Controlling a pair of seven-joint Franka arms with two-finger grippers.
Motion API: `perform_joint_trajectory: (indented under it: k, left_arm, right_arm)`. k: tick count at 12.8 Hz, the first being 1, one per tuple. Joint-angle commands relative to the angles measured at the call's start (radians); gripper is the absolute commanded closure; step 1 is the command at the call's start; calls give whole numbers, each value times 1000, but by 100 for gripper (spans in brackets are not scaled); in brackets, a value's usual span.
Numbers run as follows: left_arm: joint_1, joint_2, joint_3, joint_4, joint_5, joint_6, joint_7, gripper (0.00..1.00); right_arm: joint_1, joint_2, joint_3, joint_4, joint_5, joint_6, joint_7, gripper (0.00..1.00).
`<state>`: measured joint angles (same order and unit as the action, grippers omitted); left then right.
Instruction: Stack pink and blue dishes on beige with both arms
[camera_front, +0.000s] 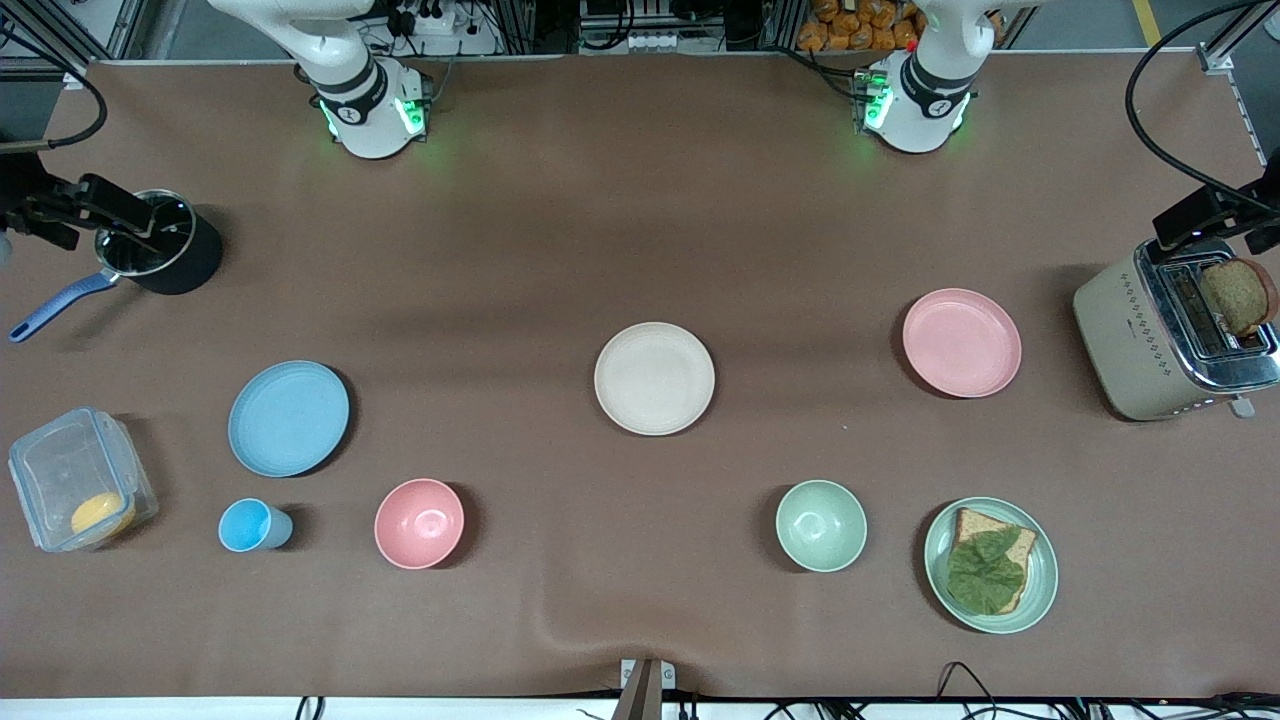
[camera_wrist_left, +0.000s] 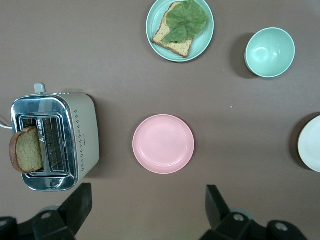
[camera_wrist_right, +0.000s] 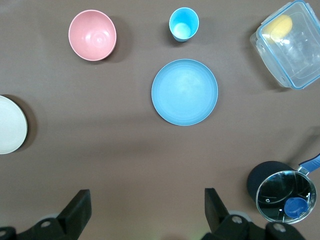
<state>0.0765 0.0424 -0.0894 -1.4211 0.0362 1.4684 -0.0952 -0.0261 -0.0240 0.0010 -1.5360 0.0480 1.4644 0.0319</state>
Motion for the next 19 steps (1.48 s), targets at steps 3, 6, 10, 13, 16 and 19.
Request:
perform_joint_trajectory:
  k: [3, 6, 10, 13, 16, 19]
  left_arm:
    - [3, -16, 5, -4, -7, -8, 22, 0]
    - [34, 31, 8, -63, -18, 9, 23, 0]
    - [81, 4, 5, -491, -4, 425, 12, 0]
    - [106, 31, 5, -730, -4, 739, 12, 0]
    - [121, 97, 5, -880, -4, 966, 12, 0]
    - [163, 186, 5, -937, -2, 1104, 26, 0]
  right_arm:
    - [3, -19, 2, -15, -13, -7, 0, 0]
    - [3, -19, 2, -15, -13, -6, 0, 0]
    - [3, -19, 2, -15, -13, -6, 0, 0]
    - [3, -17, 2, -15, -13, -6, 0, 0]
    - [3, -19, 2, -15, -13, -7, 0, 0]
    - [3, -19, 2, -15, -13, -7, 0, 0]
